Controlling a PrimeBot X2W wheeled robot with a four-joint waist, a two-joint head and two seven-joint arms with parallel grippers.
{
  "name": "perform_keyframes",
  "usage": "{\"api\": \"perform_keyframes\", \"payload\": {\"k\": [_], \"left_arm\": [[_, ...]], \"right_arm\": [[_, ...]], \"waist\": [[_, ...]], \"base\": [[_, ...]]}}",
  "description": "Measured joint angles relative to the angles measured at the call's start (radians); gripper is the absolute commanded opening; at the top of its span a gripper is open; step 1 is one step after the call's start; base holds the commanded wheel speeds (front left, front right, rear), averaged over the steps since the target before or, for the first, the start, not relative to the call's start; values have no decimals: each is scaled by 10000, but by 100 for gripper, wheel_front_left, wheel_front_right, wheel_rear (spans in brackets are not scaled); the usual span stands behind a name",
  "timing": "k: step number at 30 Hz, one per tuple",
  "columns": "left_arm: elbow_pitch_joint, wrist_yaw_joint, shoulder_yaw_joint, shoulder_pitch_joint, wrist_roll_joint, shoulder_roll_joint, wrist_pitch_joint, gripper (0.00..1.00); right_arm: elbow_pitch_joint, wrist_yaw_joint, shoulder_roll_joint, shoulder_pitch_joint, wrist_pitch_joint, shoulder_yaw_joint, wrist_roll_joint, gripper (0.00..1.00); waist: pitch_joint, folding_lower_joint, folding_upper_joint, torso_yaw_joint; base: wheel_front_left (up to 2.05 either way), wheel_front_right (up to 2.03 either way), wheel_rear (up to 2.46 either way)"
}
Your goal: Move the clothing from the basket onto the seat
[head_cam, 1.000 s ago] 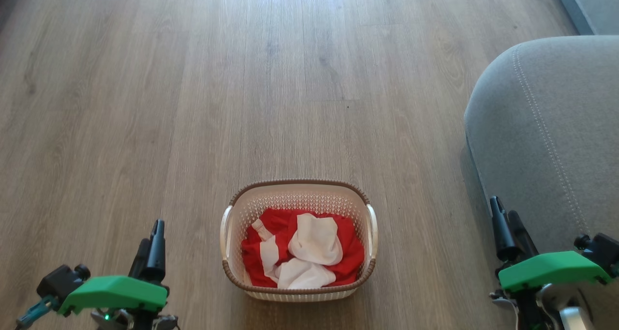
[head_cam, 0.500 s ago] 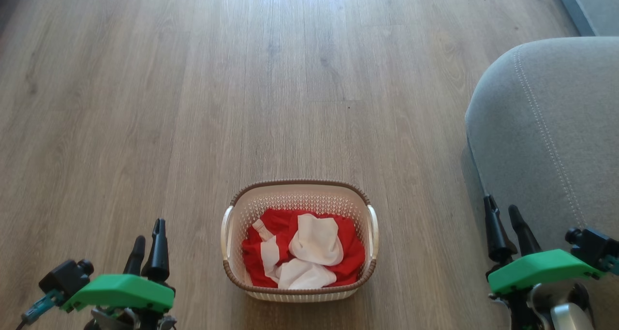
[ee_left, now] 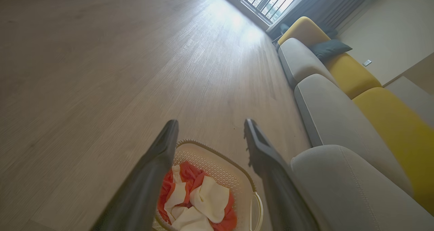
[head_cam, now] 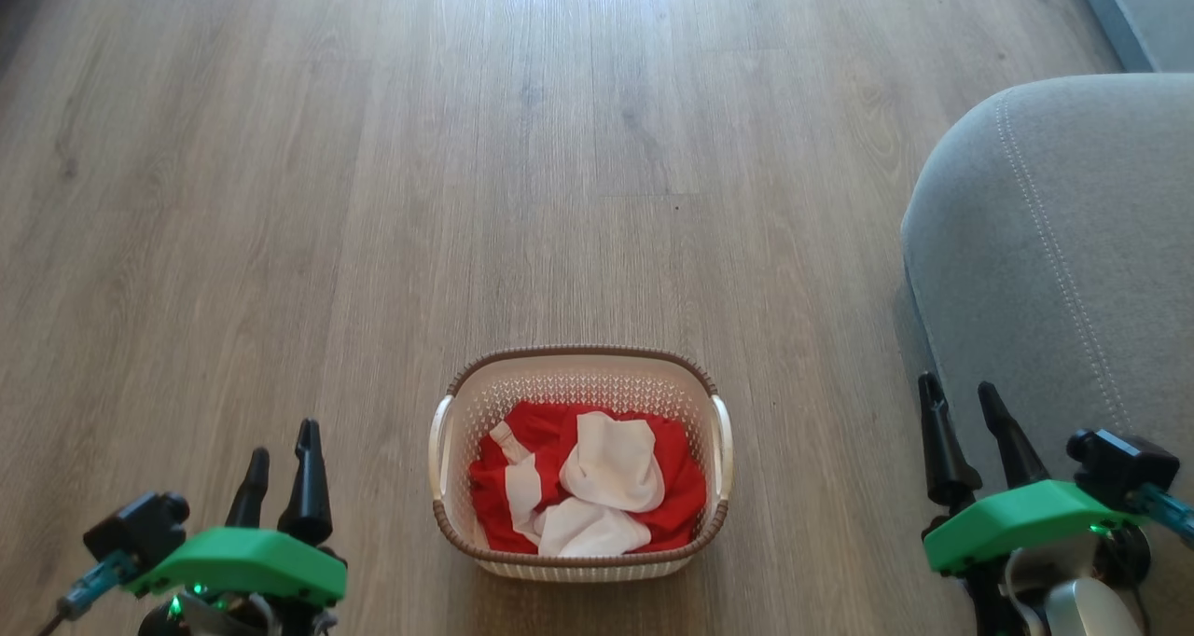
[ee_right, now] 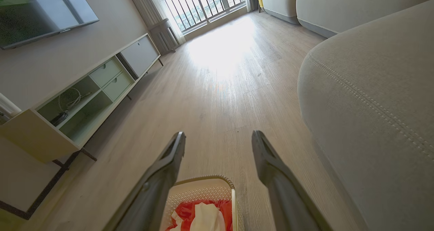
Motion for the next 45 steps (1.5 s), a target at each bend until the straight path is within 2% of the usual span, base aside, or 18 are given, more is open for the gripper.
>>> {"api": "perform_keyframes", "payload": {"k": [29, 45], "left_arm": [[-286, 186, -134, 155, 3346, 10, -823, 100], [-374, 284, -121, 371, 5198, 21, -1243, 100]], "right_arm": [[-21, 0, -6, 0, -786, 98, -3791, 100], [961, 0, -8, 5, -1231, 100, -5085, 100]], "waist": [[87, 0, 0, 63], [78, 0, 0, 63]], "base": [[0, 0, 0], [0, 0, 0]]}}
